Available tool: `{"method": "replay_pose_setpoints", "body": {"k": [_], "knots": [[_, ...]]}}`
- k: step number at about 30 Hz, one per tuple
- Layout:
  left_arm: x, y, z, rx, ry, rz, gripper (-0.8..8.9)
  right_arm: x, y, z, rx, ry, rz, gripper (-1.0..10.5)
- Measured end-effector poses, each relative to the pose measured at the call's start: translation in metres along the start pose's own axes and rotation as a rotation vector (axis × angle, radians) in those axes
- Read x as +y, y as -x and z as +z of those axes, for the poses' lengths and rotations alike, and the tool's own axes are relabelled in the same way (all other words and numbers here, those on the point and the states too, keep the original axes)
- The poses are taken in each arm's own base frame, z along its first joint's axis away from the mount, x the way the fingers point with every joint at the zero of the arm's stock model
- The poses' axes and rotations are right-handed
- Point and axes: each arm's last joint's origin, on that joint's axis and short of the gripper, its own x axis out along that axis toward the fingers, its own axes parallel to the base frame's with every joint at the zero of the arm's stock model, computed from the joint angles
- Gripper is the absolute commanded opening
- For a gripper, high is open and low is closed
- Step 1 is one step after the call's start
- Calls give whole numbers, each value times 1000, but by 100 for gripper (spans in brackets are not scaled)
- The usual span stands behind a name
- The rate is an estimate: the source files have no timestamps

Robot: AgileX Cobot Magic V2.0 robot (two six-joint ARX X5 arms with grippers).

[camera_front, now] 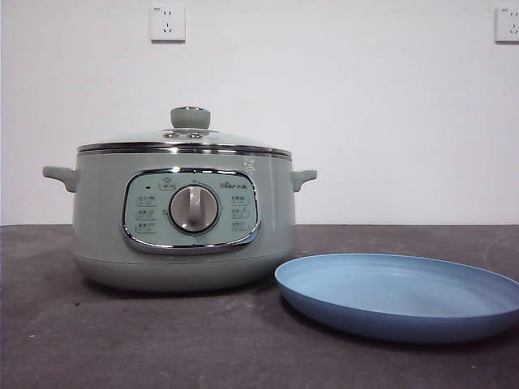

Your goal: Take the potato out from the steamer,put the potato on the plate,close the lid

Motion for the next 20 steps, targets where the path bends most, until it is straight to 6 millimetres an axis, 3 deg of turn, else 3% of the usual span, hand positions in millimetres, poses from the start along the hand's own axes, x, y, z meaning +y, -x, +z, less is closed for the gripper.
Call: {"method": "replay_pose_setpoints", "body": {"k": [9,20], "knots": [[-21,12,51,54,29,-86,-8,31,11,51,16,3,125,-12],[-44,3,108,297,-60,-294,-8,69,4,114,377,115,294,-12]]}}
